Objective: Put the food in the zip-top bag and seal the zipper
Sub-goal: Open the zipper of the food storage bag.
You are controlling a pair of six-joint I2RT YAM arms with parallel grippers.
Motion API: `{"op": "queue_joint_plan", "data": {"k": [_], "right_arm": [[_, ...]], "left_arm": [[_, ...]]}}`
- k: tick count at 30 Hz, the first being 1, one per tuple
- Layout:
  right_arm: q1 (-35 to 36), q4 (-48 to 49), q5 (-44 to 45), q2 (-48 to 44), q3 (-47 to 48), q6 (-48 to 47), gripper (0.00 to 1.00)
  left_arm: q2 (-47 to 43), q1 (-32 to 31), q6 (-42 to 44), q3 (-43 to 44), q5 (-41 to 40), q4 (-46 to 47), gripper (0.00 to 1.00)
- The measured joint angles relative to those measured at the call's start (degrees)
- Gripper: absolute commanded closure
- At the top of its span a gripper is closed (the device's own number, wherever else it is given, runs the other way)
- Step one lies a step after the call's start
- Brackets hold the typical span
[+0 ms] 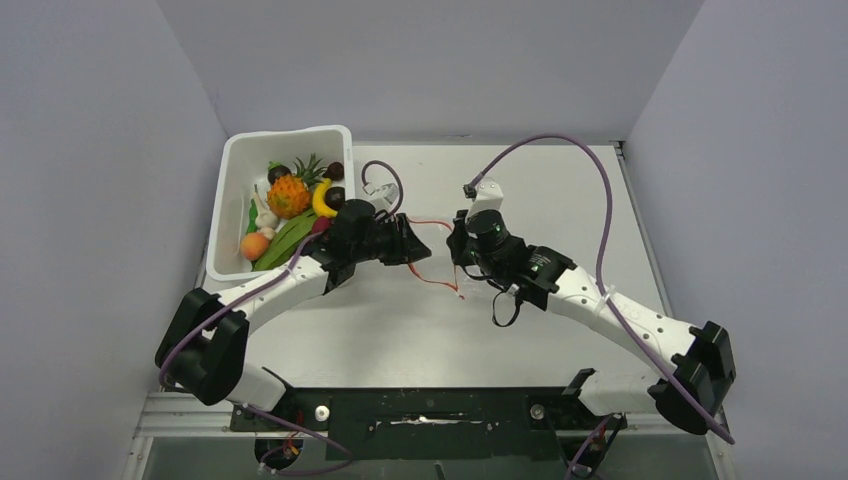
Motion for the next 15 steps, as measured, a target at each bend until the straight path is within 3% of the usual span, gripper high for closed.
{"op": "queue_joint_plan", "data": {"k": [10, 15], "right_arm": [[0.1, -0.4, 4.4, -10.3, -1.9, 0.2, 1.0], [0.1, 0.3, 4.5, -10.0, -3.8, 0.1, 1.0]], "left_arm": [[0.3, 0.0, 2.6, 1.2, -8.0, -8.9, 0.68], [0.3, 0.0, 3.0, 3.0, -8.5, -10.4, 0.66]]}}
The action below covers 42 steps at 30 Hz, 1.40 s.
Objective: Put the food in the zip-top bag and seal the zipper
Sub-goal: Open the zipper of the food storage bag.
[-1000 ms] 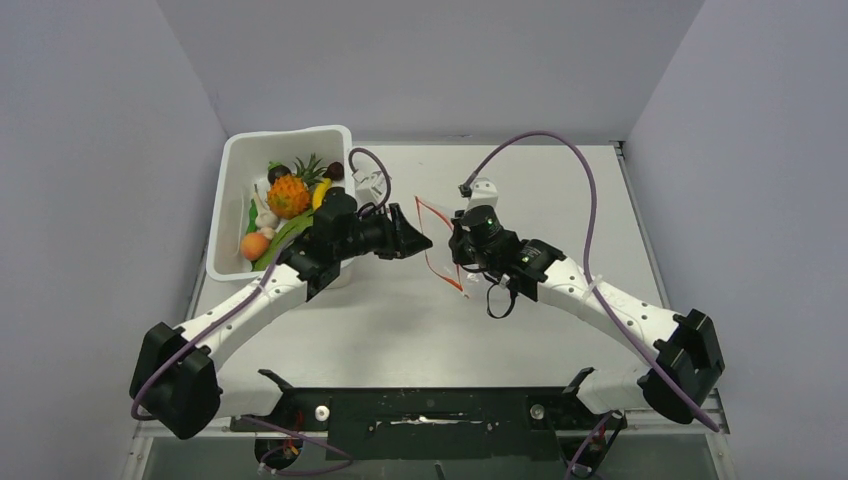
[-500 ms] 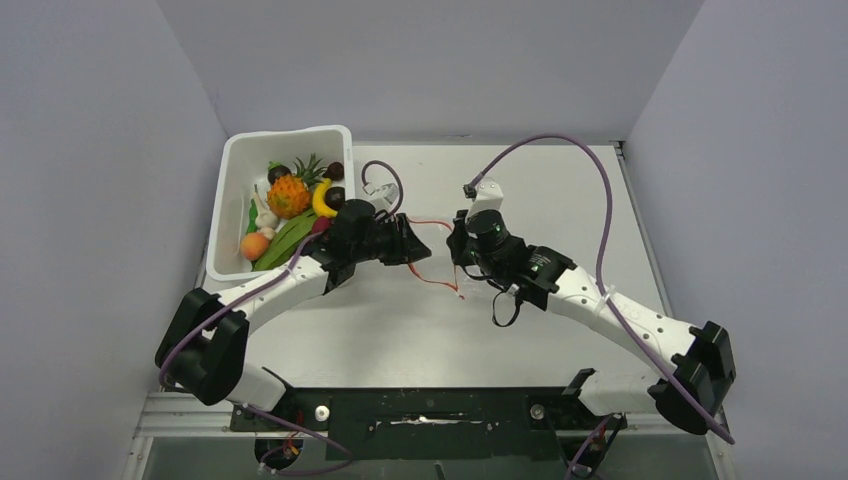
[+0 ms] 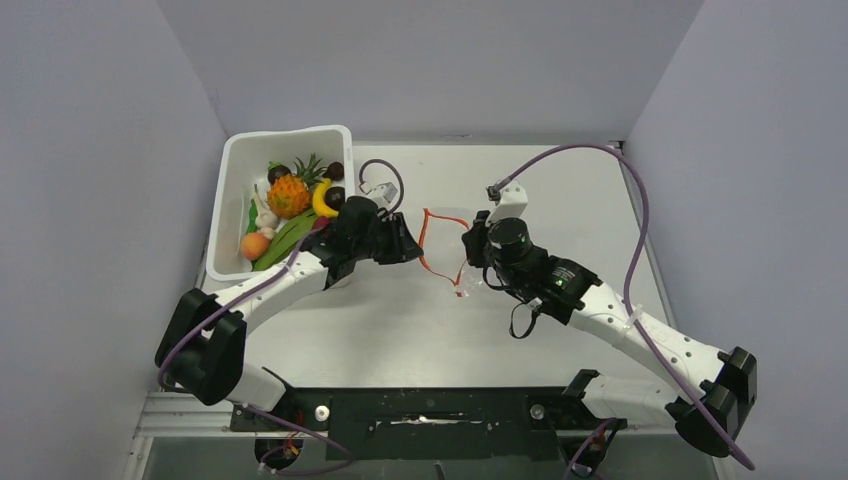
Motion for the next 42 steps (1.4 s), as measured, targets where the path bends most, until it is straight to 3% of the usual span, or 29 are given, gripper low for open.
{"op": "queue_joint_plan", "data": {"k": [4, 10, 16, 25, 34, 42], "right_arm": [[0.0, 0.1, 0.0, 2.0, -0.2, -0.1, 1.0], [0.0, 0.5, 0.1, 2.3, -0.9, -0.3, 1.0], [0.0, 1.5, 0.2, 2.3, -1.2, -1.0, 1.0], [0.0, 2.1, 0.1, 2.0, -1.8, -2.3, 1.0], [-0.8, 2.1, -1.2, -0.2, -1.9, -3.7, 1.0], [-0.9, 2.0, -2.0, -0.3, -1.9, -4.4, 1.0]], "left_arm": [[-0.5, 0.0, -0.2, 0.1, 1.9, -0.1, 0.59], [-5.2, 0.0, 0.2, 0.3, 3.3, -0.4, 0.4], [-9.4, 0.1, 3.7, 4.8, -1.4, -5.0, 0.29], [-14.1, 4.5, 10.5, 7.9, -12.4, -10.1, 0.26], [-15.0, 19.9, 11.5, 11.5, -15.4, -14.7, 0.36], [-7.4, 29.8, 13.0, 11.7, -14.8, -15.9, 0.37]]}}
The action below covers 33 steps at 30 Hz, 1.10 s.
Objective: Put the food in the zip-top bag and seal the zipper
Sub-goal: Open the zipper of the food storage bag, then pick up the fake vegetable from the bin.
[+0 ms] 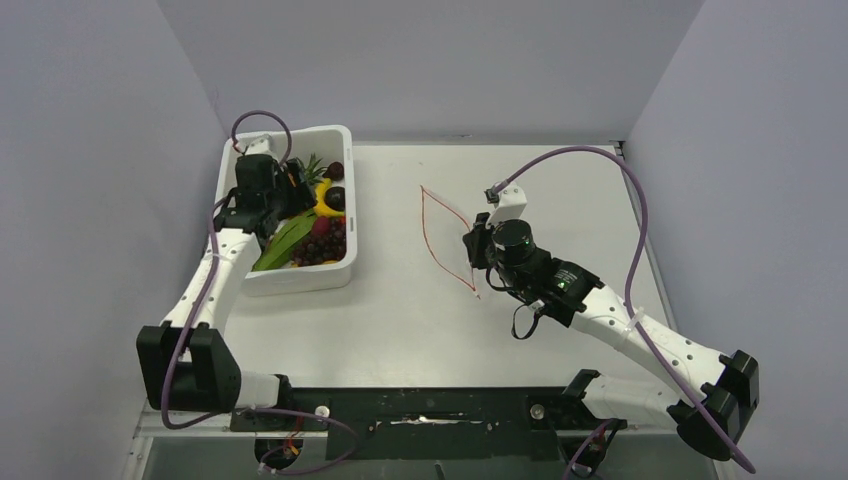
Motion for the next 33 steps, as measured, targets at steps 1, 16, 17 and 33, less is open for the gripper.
{"op": "queue_joint_plan", "data": {"k": [1, 16, 17, 33], "right_arm": [[0.0, 0.0, -0.1, 0.0, 0.0, 0.0, 1.0], [0.0, -0.4, -0.3, 0.1, 0.0, 0.1, 1.0], [0.0, -0.5, -0.3, 0.1, 0.0, 0.1, 1.0], [0.1, -1.1, -0.1, 0.4, 1.3, -1.0, 1.0]], "left_arm": [[1.6, 0.4, 0.4, 0.0, 0.2, -0.3, 0.37], [20.9, 1.7, 5.8, 5.5, 8.0, -2.3, 0.25], [21.7, 1.8, 5.9, 6.1, 8.3, -2.4, 0.25], [27.7, 2.4, 7.1, 7.5, 9.6, -2.5, 0.29]]}}
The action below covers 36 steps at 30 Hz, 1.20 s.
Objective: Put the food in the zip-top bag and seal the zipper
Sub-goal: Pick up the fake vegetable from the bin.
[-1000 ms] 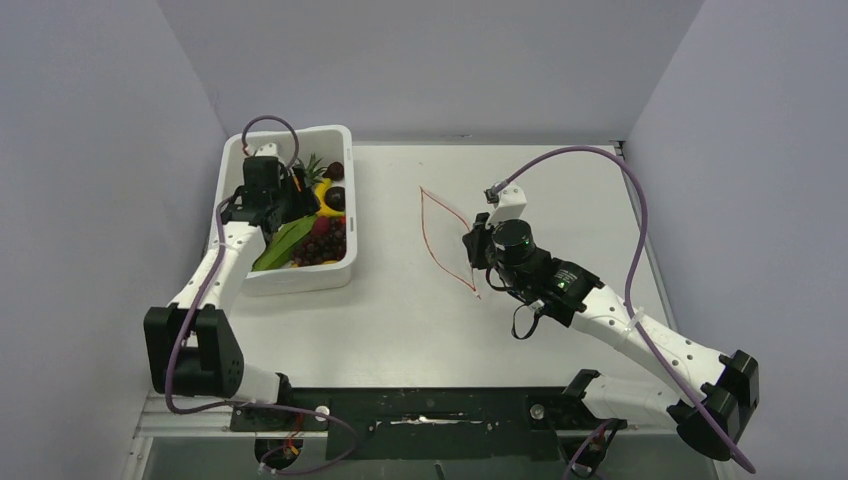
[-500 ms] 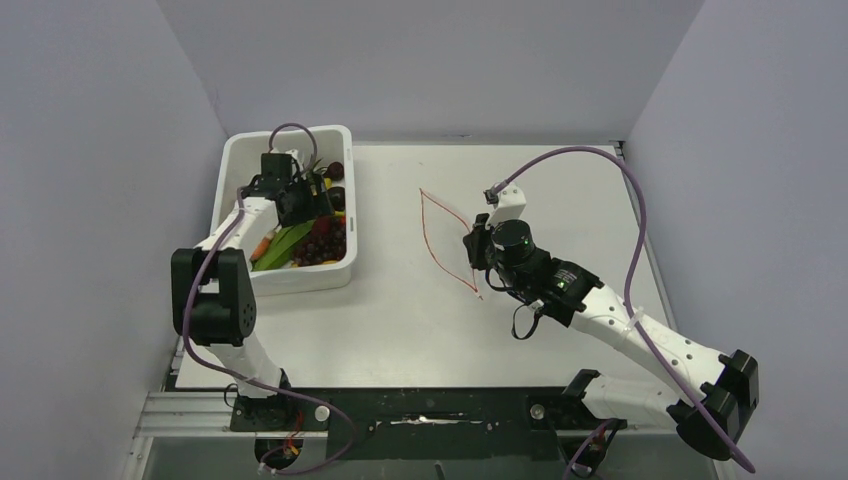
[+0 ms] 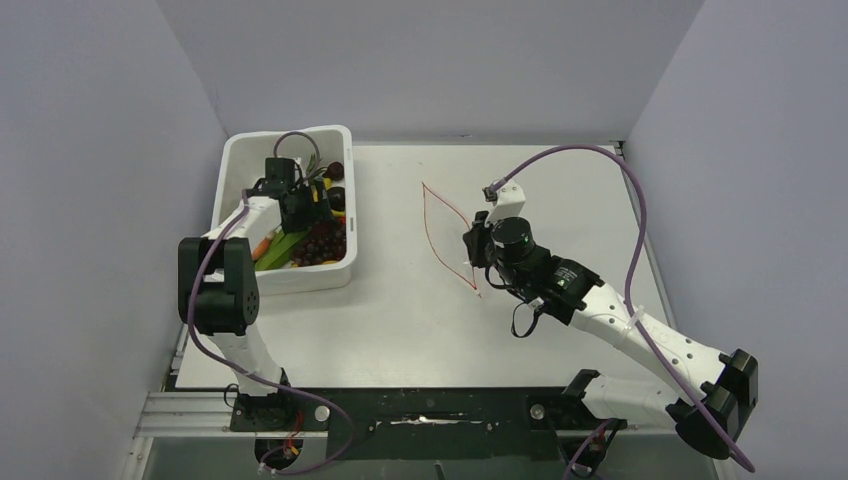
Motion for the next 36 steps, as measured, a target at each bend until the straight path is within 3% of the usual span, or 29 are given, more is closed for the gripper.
{"op": "queue_joint_plan", "data": {"k": [7, 13, 27, 36], "right_arm": [[0.0, 0.0, -0.2, 0.3, 0.1, -0.1, 1.0], [0.0, 0.0, -0.2, 0.2, 0.1, -0.1, 1.0], [0.0, -0.1, -0.1, 0.9, 0.1, 0.2, 1.0], [0.0, -0.3, 0.3, 0.9, 0.1, 0.3, 1.0]], "left_arm": [[0.9, 0.1, 0.2, 0.0, -0.2, 0.0, 0.48], [1.3, 0.1, 0.2, 0.0, -0.2, -0.2, 0.57], [-0.5, -1.4, 0.1, 0.0, -3.5, -1.2, 0.71], [-7.1, -1.6, -0.7, -0.6, -6.0, -2.0, 0.73]]}}
